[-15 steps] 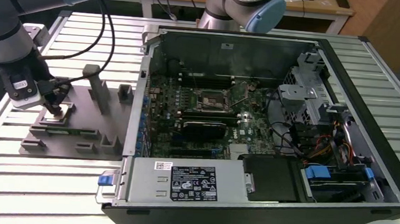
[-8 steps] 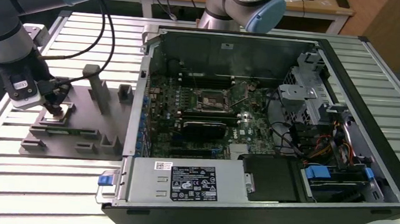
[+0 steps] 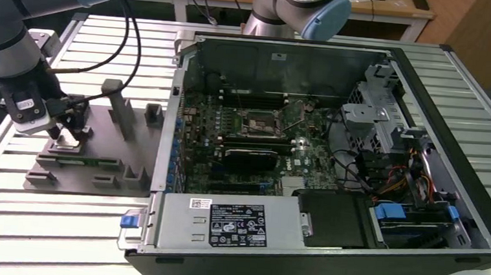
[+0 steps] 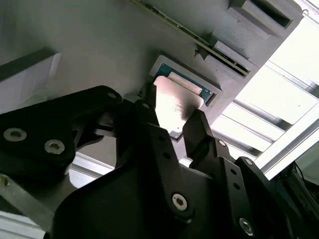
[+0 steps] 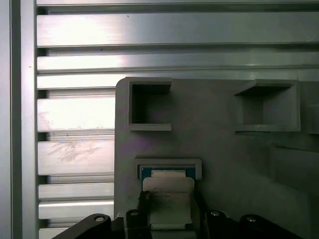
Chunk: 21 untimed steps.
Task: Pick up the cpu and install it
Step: 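Pick up the cpu and move it towards the insertion slot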
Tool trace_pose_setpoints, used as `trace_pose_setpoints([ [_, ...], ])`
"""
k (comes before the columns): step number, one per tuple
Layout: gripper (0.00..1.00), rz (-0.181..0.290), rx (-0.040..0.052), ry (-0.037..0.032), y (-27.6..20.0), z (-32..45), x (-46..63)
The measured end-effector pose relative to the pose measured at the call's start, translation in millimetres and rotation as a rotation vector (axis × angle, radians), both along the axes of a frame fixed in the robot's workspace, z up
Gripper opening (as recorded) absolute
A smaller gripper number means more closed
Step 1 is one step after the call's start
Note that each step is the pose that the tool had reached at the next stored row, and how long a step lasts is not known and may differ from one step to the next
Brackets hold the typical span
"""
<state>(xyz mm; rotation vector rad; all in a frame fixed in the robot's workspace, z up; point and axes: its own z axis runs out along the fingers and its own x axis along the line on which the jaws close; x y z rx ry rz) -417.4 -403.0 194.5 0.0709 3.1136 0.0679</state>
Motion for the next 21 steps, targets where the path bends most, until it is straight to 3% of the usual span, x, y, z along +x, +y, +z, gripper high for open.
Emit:
trace_pose_setpoints([
  [4,0.59,0.0,0.0,0.0,0.0,0.0,0.0],
  [21,0.59,0.0,0.0,0.0,0.0,-7.0,-2.2],
])
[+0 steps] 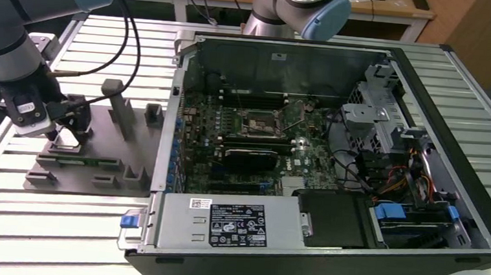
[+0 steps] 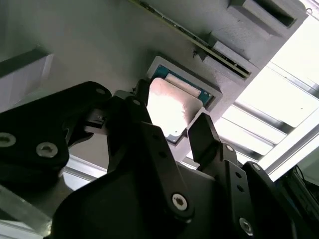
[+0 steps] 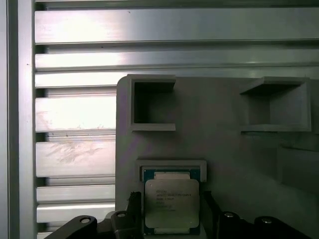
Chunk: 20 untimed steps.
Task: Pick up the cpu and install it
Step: 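Pick up the cpu and move it towards the insertion slot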
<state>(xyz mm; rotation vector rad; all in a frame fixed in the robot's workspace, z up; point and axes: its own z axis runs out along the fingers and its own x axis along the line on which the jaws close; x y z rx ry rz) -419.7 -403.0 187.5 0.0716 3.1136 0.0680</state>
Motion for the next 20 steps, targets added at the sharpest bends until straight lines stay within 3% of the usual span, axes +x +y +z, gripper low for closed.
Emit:
trace_pose_setpoints([
  [4,0.59,0.0,0.0002,-0.0003,0.0,-0.7,0.0],
  [6,0.78,0.0,0.0001,-0.0003,0.0,-2.4,0.1],
  [7,0.78,0.0,0.0,0.0,0.3,-5.7,0.2],
  [10,0.78,0.0,0.0,0.0001,2.3,-5.5,0.1],
  [17,0.78,0.0,0.0,0.0,2.3,-4.4,0.2],
  [18,0.71,0.0,0.0,0.0,2.4,-4.3,0.1],
  [20,0.71,0.0,0.0,0.0,2.4,-4.3,0.2],
])
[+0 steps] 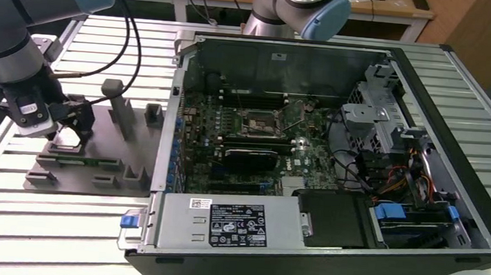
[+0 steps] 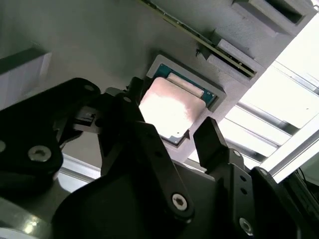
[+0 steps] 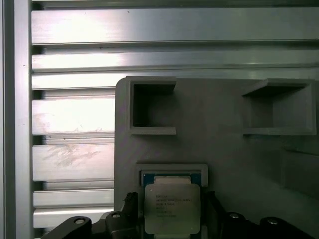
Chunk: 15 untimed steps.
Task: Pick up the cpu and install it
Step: 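Pick up the cpu and move it towards the insertion slot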
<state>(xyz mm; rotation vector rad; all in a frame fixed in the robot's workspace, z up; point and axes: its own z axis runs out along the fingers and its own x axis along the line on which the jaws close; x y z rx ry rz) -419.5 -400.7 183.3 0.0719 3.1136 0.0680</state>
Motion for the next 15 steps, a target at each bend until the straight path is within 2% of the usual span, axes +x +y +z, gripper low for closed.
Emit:
trace_pose_setpoints([
  [1,0.71,0.0,0.0,0.0,0.0,0.0,0.0],
  [2,0.64,0.0,0.0,0.0,0.0,0.0,0.0],
  [6,0.62,0.0,0.0001,0.0,0.0,0.1,0.0],
  [7,0.56,0.0,0.0,0.0002,0.0,0.2,0.0],
  [13,0.54,0.0,0.0002,0.0,0.0,0.6,0.0],
  [15,0.54,0.0,0.0002,0.0001,0.0,3.6,0.0],
])
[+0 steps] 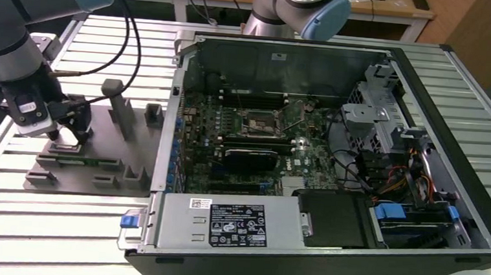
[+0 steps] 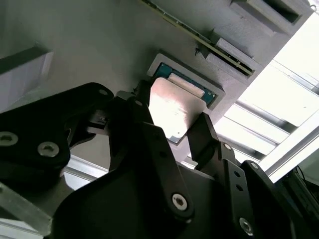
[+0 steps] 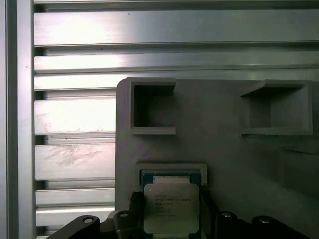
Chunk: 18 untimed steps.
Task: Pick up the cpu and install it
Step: 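Pick up the cpu and move it towards the insertion slot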
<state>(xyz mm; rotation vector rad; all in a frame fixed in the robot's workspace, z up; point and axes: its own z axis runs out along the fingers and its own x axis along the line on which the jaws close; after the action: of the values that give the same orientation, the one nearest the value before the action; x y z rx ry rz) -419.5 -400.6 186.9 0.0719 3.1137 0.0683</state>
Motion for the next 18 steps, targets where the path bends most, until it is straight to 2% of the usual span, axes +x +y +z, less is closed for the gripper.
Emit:
trace_pose_setpoints([
  [1,0.54,0.0,0.0,-0.0001,0.0,9.6,0.0],
  [9,0.54,0.0,0.0004,-0.0001,0.0,21.3,0.0],
  [10,0.54,0.0,0.0004,-0.0001,0.0,26.4,0.0],
  [12,0.54,0.0,0.0003,0.0,0.0,29.9,0.0],
  [13,0.54,0.0,0.0004,0.0,0.0,35.6,0.0],
  [18,0.54,0.0,0.0003,0.0,0.0,44.6,0.0],
])
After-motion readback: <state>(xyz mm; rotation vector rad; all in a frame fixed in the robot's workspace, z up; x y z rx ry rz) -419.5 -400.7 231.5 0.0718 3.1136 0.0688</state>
